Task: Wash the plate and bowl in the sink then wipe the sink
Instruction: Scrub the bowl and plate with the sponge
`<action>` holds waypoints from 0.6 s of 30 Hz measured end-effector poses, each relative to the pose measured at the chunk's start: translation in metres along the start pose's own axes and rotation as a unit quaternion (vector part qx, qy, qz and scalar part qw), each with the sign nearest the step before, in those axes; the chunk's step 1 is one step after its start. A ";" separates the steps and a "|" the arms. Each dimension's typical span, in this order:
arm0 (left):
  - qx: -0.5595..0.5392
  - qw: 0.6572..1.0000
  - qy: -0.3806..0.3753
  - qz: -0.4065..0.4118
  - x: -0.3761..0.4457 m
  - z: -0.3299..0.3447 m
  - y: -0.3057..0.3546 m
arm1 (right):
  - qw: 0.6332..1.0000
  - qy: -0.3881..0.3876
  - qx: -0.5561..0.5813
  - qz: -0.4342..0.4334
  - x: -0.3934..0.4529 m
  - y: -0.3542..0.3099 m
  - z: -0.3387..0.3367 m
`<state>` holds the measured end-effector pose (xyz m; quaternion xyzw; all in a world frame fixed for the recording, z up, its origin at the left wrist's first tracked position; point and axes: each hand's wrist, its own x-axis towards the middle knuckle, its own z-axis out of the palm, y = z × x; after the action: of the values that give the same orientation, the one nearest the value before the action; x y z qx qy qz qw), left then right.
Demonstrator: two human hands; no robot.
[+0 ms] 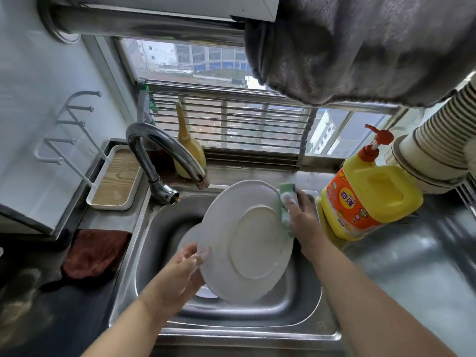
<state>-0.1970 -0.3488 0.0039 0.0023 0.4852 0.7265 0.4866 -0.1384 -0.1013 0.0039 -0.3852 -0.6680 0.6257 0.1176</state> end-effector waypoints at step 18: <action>0.156 0.970 0.141 0.124 0.022 0.050 0.009 | 0.919 0.054 -0.364 -0.141 -0.012 -0.020 0.034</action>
<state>-0.1909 -0.2986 0.0268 0.0363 0.6520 0.6897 0.3130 -0.1599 -0.1327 0.0201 -0.3361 -0.8897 0.2950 0.0921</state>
